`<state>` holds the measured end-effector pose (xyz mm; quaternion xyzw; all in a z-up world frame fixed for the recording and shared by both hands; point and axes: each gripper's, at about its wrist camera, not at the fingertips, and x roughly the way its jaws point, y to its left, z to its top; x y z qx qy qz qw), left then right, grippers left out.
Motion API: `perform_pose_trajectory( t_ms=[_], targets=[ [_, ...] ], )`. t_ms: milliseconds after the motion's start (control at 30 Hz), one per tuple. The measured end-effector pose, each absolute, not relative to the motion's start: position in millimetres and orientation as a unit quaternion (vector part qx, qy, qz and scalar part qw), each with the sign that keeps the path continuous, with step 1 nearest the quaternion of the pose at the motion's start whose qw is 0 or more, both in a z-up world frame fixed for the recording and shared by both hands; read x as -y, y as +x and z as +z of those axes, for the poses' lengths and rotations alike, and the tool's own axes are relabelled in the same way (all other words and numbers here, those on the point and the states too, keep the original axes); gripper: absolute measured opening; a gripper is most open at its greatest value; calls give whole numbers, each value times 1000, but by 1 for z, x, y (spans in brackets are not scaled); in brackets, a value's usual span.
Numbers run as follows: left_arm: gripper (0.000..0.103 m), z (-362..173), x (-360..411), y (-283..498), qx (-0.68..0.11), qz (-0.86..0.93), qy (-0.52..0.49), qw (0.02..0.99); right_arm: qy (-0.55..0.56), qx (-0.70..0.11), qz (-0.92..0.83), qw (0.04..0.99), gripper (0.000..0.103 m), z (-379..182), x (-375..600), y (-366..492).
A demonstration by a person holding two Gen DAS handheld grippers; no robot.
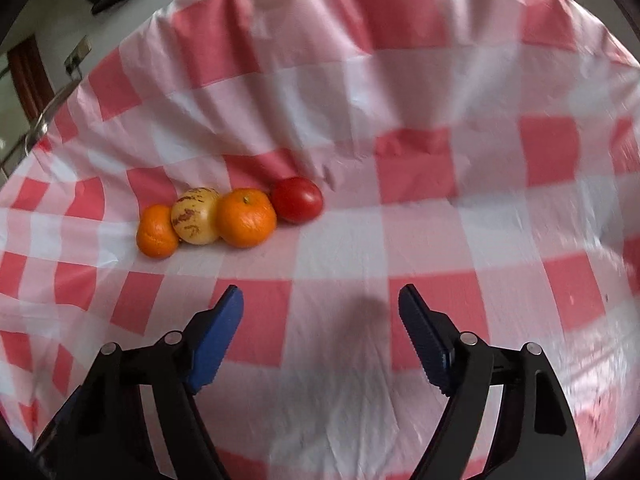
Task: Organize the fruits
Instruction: 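Move both open tools back over the remaining fruits on the table, then grasp an orange with the right tool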
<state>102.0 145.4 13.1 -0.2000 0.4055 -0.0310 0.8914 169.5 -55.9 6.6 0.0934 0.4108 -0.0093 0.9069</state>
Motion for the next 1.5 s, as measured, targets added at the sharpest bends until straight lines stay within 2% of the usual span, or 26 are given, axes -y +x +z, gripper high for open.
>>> perform_pose_trajectory(
  t_ms=[500,600,700,800,833,1067,1200,1333,1367,1500],
  targets=[
    [101,13,-143,102,-407,-35,-191,892,59,-434,6,899,78,3,34,236],
    [101,13,-144,102,-408,-35,-192,892,59,-433,19,899,74,3,32,241],
    [101,13,-143,103,-408,-34,-191,892,66,-425,33,902,66,6,35,240],
    [101,13,-142,102,-408,-35,-192,892,76,-401,46,912,51,14,43,231],
    [101,13,-143,102,-407,-35,-193,892,77,-397,52,913,33,16,40,229],
    [101,14,-142,102,-407,-35,-192,892,136,-403,44,904,34,7,68,206],
    [101,14,-143,101,-407,-35,-194,892,166,-403,36,899,39,5,91,200],
    [101,13,-144,100,-407,-37,-196,891,138,-413,10,900,40,4,109,199],
    [101,13,-144,100,-407,-37,-196,891,130,-414,15,901,45,5,107,189],
    [101,13,-145,100,-407,-38,-196,891,87,-423,19,902,52,3,91,197]
  ],
)
